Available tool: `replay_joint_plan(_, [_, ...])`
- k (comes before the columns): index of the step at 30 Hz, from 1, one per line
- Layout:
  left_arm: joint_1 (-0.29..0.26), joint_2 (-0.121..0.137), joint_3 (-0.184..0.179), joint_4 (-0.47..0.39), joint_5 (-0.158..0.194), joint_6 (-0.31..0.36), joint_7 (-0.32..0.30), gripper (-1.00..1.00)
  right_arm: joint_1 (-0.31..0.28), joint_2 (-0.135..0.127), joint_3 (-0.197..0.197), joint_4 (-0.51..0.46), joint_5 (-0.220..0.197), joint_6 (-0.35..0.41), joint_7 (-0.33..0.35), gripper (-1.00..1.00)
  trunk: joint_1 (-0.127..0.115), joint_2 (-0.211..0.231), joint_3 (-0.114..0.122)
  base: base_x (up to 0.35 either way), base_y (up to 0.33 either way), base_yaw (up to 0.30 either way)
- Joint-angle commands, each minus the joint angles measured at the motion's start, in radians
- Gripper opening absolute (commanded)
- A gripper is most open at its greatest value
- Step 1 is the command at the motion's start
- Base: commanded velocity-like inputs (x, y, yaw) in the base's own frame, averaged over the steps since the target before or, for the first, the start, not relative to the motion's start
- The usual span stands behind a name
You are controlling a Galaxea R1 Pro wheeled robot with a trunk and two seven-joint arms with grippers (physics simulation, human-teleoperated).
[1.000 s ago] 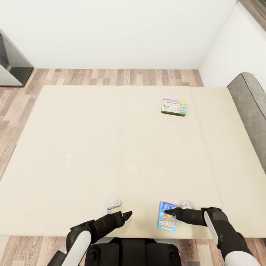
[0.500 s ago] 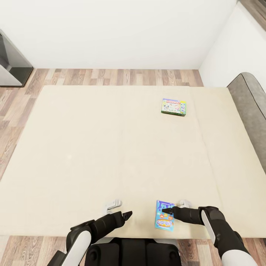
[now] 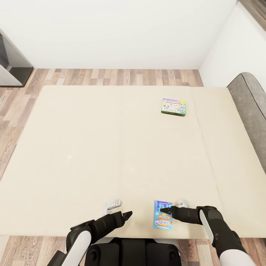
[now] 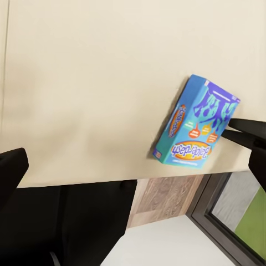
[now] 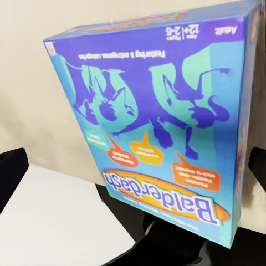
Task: Put all the toys in the child's room - the three board games (two on the bed and one on the table), the two jigsaw puzzles on the table, and the tennis ball on the table - inside the toy box on the table in the child's room.
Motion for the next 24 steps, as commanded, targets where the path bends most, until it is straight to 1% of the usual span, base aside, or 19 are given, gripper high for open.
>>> replay_joint_plan(1, [-0.001,0.001,-0.002,-0.001,0.011,0.001,0.010,1.00,-0.001,0.004,-0.002,-0.001,-0.001,0.007,0.004,1.00,0.000,-0.001,-0.001,0.000,0.000,0.000])
replay_joint_plan(9, [-0.001,0.001,-0.002,-0.001,0.011,0.001,0.010,1.00,-0.001,0.016,-0.002,-0.001,-0.001,0.009,0.015,1.00,0.000,-0.001,-0.001,0.000,0.000,0.000])
replay_joint_plan(24, [-0.001,0.002,-0.002,-0.001,0.011,0.001,0.009,1.00,-0.003,0.018,-0.002,-0.004,-0.001,0.015,0.019,1.00,0.000,-0.001,-0.001,0.000,0.000,-0.001])
